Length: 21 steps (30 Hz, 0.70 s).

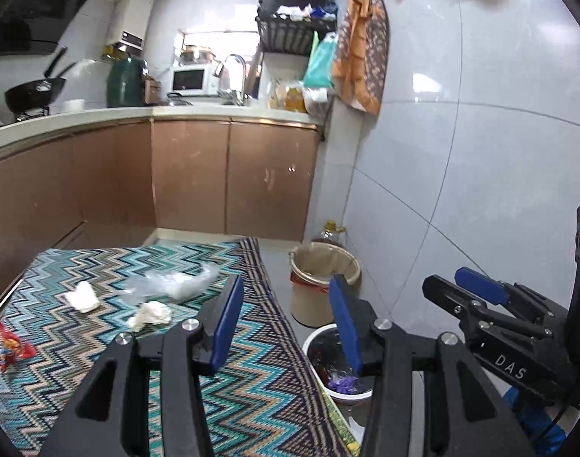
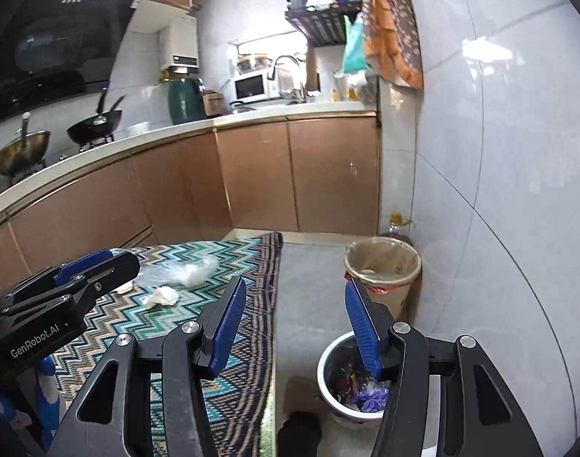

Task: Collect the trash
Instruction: 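Move both open tools back over the table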

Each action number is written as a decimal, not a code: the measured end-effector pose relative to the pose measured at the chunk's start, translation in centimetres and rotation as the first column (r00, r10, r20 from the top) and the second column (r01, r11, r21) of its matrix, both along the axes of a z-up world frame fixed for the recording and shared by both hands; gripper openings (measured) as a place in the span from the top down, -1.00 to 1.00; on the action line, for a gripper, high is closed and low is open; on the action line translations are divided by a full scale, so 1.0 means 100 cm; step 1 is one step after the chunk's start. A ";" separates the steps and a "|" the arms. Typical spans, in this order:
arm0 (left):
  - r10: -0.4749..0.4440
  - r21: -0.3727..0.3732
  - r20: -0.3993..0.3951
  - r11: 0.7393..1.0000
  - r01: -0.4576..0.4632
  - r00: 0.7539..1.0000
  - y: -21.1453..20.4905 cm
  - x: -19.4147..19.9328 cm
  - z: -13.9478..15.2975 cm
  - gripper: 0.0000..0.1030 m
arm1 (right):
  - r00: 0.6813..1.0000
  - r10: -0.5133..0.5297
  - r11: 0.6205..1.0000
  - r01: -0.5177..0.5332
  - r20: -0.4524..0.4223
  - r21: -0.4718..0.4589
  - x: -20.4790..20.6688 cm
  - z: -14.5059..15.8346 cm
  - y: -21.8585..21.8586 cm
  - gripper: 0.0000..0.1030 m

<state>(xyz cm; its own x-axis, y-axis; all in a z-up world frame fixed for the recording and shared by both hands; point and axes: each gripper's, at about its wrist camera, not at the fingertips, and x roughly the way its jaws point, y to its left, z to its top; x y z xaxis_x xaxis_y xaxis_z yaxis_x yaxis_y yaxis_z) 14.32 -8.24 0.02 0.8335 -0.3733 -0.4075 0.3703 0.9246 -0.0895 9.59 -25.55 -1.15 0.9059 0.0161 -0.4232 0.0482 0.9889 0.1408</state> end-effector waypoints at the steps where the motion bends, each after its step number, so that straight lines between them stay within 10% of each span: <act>1: 0.007 0.000 0.009 1.000 -0.007 1.000 0.005 -0.006 0.002 0.13 | 1.000 0.006 1.000 -0.006 0.005 -0.002 -0.002 0.001 0.003 -0.05; 21: 0.126 -0.012 0.204 0.992 -0.126 0.971 0.075 -0.119 0.031 0.05 | 0.984 0.136 0.988 -0.126 0.112 -0.092 -0.082 0.039 0.078 -0.21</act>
